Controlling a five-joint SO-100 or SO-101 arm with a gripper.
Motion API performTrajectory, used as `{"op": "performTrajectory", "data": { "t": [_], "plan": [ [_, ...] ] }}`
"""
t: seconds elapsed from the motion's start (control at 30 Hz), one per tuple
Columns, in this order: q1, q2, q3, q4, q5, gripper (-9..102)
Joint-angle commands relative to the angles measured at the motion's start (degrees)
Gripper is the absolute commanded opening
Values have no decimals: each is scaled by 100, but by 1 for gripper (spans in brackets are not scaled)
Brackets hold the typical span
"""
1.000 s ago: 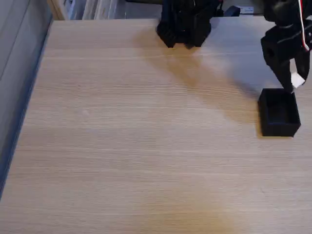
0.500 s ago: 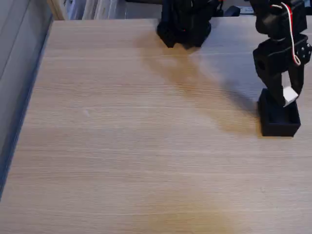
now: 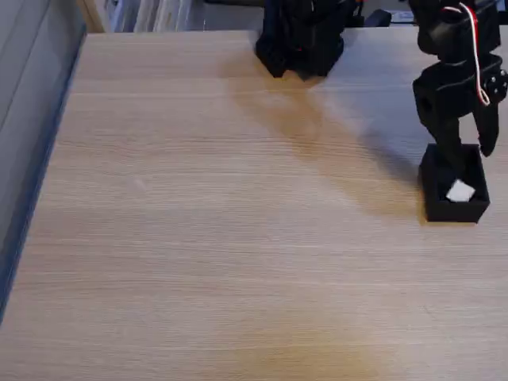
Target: Pick a white block and place it in the black box.
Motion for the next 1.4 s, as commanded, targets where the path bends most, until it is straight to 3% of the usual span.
{"op": "performTrajectory", "data": {
  "t": [0.0, 0.1, 0.37, 0.77, 1.13, 1.37],
  "plan": [
    [-26, 220, -167, 88, 44, 21],
    [-18, 255, -167, 132, 35, 19],
    [167, 844, 369, 211, 185, 0],
    [1354, 3612, 3445, 378, -1011, 0],
    [2417, 6319, 6205, 1151, -1503, 0],
    [2971, 7576, 7066, 1494, -1749, 0]
  ]
}}
